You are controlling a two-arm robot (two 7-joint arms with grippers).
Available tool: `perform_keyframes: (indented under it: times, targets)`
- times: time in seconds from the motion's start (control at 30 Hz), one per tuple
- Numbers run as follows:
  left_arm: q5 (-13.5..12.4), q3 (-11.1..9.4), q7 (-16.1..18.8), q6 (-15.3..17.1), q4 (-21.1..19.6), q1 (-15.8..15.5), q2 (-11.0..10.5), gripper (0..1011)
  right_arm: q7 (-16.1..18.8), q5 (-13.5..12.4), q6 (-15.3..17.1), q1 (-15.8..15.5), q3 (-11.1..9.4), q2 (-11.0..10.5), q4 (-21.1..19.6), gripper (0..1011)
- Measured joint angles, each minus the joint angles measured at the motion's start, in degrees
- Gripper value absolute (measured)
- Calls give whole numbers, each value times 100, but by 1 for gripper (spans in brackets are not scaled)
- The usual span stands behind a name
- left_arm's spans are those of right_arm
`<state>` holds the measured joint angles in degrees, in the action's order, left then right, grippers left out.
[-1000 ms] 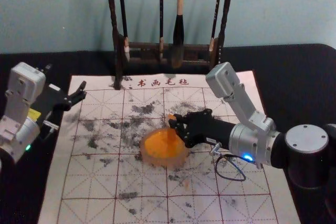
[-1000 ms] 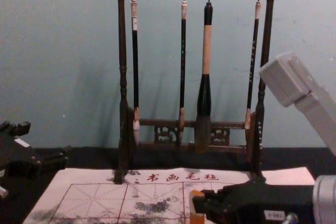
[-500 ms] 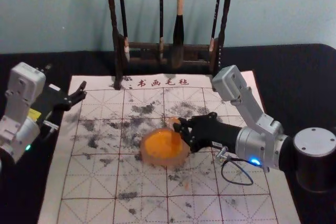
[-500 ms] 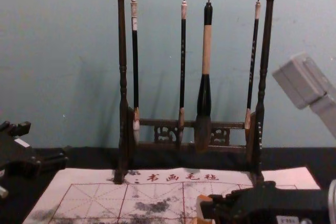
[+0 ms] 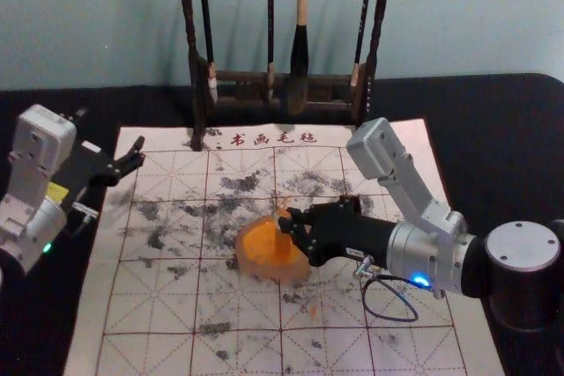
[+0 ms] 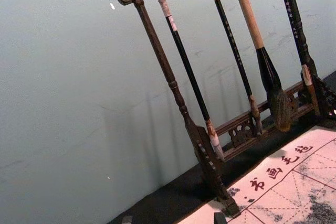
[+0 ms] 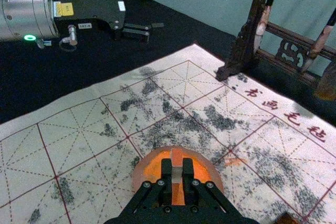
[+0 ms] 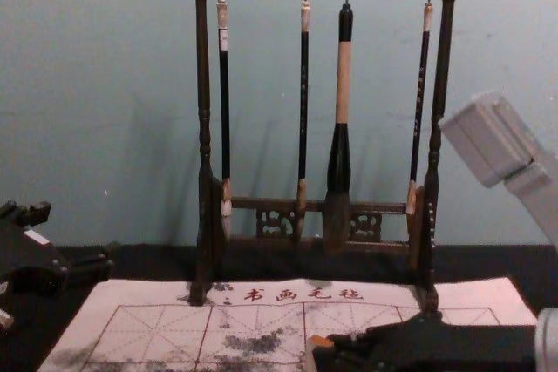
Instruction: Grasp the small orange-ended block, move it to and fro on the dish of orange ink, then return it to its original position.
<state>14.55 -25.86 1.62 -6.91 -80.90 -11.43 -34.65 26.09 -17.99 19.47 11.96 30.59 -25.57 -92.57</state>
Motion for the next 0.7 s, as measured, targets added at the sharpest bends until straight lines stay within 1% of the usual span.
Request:
perform_keyframes:
  times: [0.1, 0.33, 0.7]
  targets:
    - [0, 0, 0, 0, 0, 0, 0, 1001, -5, 2, 4, 20, 25, 27, 24, 108]
    - [0, 0, 0, 0, 0, 0, 0, 1001, -67, 18, 10, 107, 88, 163, 152, 108]
    - [0, 0, 0, 0, 0, 0, 0, 1001, -174, 69, -4, 221, 110, 358, 323, 108]
